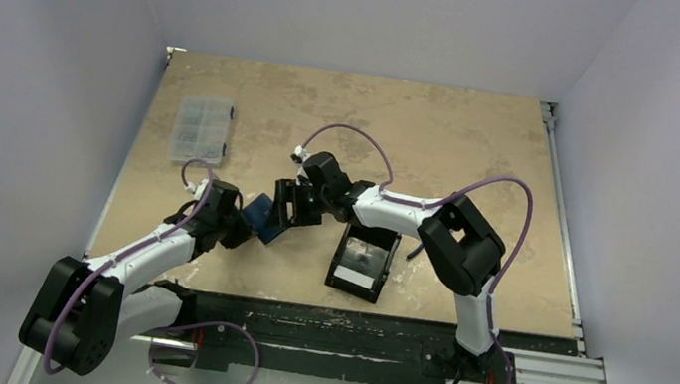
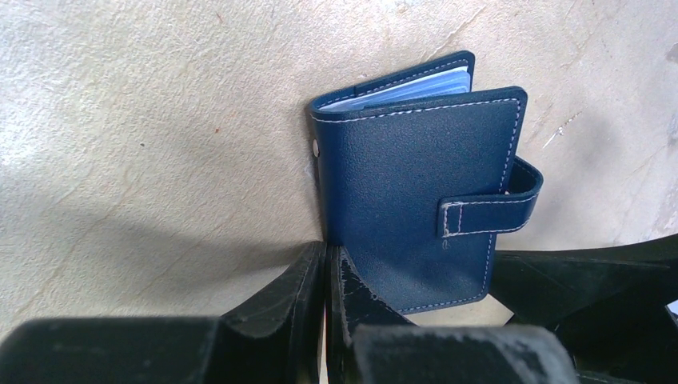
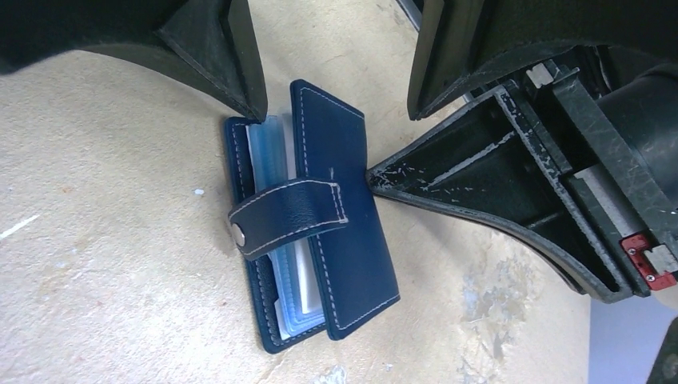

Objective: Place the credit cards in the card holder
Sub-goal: Open the card holder at the center of the board.

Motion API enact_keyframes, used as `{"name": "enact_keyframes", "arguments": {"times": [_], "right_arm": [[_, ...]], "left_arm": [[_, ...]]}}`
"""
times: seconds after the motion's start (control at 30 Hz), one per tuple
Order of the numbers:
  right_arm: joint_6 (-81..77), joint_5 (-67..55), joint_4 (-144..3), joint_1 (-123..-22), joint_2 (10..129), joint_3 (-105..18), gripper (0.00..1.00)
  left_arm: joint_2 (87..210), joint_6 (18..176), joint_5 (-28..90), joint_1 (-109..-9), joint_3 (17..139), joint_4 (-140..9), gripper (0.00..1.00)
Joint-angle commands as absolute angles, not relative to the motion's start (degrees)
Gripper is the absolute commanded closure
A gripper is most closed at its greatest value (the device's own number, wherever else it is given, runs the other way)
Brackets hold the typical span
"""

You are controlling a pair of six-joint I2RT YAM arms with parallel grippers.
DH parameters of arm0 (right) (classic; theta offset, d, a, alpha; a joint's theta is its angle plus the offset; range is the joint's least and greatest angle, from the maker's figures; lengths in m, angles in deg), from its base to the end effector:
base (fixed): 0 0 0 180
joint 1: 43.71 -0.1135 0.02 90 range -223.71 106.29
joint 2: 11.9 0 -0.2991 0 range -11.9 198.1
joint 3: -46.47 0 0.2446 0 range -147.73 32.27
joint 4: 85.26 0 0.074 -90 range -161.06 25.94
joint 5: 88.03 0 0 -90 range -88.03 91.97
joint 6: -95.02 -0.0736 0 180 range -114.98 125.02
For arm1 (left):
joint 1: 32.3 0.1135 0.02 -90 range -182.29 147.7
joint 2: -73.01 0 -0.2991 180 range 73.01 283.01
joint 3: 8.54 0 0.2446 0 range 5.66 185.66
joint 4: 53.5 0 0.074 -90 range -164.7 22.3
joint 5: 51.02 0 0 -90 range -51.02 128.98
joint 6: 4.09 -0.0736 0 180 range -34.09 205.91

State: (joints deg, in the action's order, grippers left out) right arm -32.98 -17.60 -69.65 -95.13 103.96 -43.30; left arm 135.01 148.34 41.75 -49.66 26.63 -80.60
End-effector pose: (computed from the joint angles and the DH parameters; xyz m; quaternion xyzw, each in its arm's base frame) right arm 0.2783 0.3884 0.1797 -0.1741 0.8849 0.3939 0.1774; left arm 0.1773 -0.0517 0.1480 -0.3712 0.8751 -0.1809 0.2522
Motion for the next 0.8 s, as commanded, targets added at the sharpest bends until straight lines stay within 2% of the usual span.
{"name": "enact_keyframes", "arguments": {"times": [0.0,0.17,0.23,0.27,0.33,0.37,0.6,0.67,0.77], "right_arm": [[-31.4,-15.6,-68.8,-95.2,101.7,-45.6,0.27],[-33.2,-20.2,-75.2,-95.3,101.9,-44.4,0.32],[-34.8,-23.3,-78.8,-95.2,101.8,-43.3,0.37],[-35.5,-24.3,-80.4,-95.3,101.8,-42.9,0.41],[-36.1,-24.8,-82.5,-95.3,102.0,-42.5,0.6],[-35.7,-23.7,-82.6,-95.3,102.2,-42.5,0.67],[-26.6,-15.6,-78.4,-95.6,102.3,-43.4,0.98],[-23.0,-11.6,-76.5,-96.1,100.8,-43.6,1.0],[-15.6,-1.7,-71.9,-99.0,98.5,-44.5,1.0]], "left_arm": [[136.5,147.2,41.3,-49.7,24.6,-85.1,0.93],[136.3,146.8,41.1,-49.7,24.7,-84.9,0.93],[136.1,146.6,41.3,-49.7,24.9,-85.2,0.92],[135.9,146.5,41.3,-49.7,25.1,-85.5,0.92],[135.1,146.1,41.2,-49.7,25.9,-86.3,0.88],[134.3,145.7,40.9,-49.8,26.5,-87.0,0.84],[125.0,143.9,42.5,-49.7,35.7,-101.4,0.6],[122.8,143.5,44.7,-49.7,39.5,-107.7,0.55],[120.0,141.9,48.6,-49.7,46.6,-116.7,0.54]]}}
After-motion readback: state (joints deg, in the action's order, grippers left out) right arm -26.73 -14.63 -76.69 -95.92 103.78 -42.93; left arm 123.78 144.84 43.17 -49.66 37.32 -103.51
